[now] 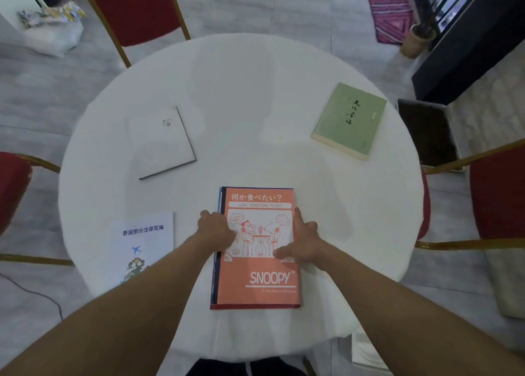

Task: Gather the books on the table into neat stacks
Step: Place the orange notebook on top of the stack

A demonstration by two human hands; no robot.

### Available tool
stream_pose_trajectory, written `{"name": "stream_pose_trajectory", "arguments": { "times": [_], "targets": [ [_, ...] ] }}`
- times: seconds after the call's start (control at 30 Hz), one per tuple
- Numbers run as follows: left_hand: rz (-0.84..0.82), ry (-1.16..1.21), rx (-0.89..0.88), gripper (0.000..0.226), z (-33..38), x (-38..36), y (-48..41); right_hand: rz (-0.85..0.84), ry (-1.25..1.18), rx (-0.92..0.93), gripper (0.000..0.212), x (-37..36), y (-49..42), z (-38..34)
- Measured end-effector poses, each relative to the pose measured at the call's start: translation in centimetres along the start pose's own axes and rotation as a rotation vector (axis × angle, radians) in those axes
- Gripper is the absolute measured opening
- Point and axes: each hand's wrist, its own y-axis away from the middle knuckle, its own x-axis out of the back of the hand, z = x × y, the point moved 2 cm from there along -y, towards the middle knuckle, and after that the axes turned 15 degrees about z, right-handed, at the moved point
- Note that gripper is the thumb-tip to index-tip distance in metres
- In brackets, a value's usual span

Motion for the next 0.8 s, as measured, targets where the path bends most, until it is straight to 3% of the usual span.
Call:
{"name": "stream_pose_trajectory", "arguments": {
  "times": [0.1,0.3,0.5,0.57,0.67,0.8],
  "targets": [
    [0.002,-0.089,-0.055,0.042,0.3,0.1,-0.4,-0.06,-0.005,-0.04,0.135,0.7,0.1,-0.5],
    [-0.081,-0.106,-0.119,0.039,0.7,0.2,-1.3,-0.09,-0.017,-0.094,0.139,1.2,0.5,-1.0],
    [-0.113,0.026,-0.06,0.075,0.5,1.3,-2.4,-0.059,-0.024,-0.103,0.138,1.0,1.0,-1.1],
    [-0.061,0.012,-0.108,0.08,0.8,2.0,-2.8,-0.046,-0.047,-0.094,0.129,1.0,1.0,-1.1],
    [0.004,0.015,-0.181,0.079,1.9,2.8,-3.6,0.016,-0.178,-0.076,0.092,1.6,0.6,-0.9],
    [0.046,-0.025,-0.237,0.07,4.3,3.8,-5.2,0.186,-0.246,-0.164,0.091,4.2,-0.6,0.0]
  ]
}}
